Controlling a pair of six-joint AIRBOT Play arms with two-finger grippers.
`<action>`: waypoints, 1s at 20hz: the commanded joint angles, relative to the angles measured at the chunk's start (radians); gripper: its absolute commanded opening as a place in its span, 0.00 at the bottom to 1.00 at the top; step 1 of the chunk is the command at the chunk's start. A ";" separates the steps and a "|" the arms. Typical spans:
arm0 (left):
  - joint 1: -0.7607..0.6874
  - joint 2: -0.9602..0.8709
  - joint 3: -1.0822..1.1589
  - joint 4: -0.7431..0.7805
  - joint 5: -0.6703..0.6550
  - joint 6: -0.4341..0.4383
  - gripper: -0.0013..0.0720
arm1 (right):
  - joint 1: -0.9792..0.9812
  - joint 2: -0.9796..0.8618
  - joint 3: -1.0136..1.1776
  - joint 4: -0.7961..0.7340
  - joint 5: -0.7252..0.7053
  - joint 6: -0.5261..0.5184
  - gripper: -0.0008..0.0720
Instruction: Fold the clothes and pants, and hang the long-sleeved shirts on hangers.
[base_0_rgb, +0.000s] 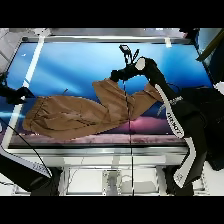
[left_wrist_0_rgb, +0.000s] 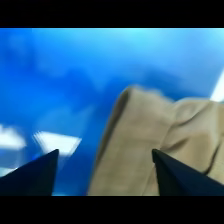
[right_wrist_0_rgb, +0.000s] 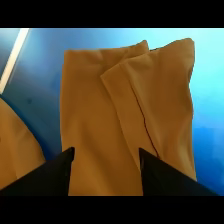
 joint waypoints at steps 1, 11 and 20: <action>0.003 -0.081 0.001 -0.244 0.051 0.163 0.80 | 0.003 -0.001 0.001 0.002 0.001 0.042 0.64; -0.028 -0.098 0.012 -0.252 -0.087 0.240 0.12 | 0.003 -0.001 0.000 -0.002 0.001 0.061 0.64; -0.024 0.026 0.015 -0.252 -0.090 0.240 0.05 | -0.030 -0.153 0.001 -0.028 0.076 0.057 0.63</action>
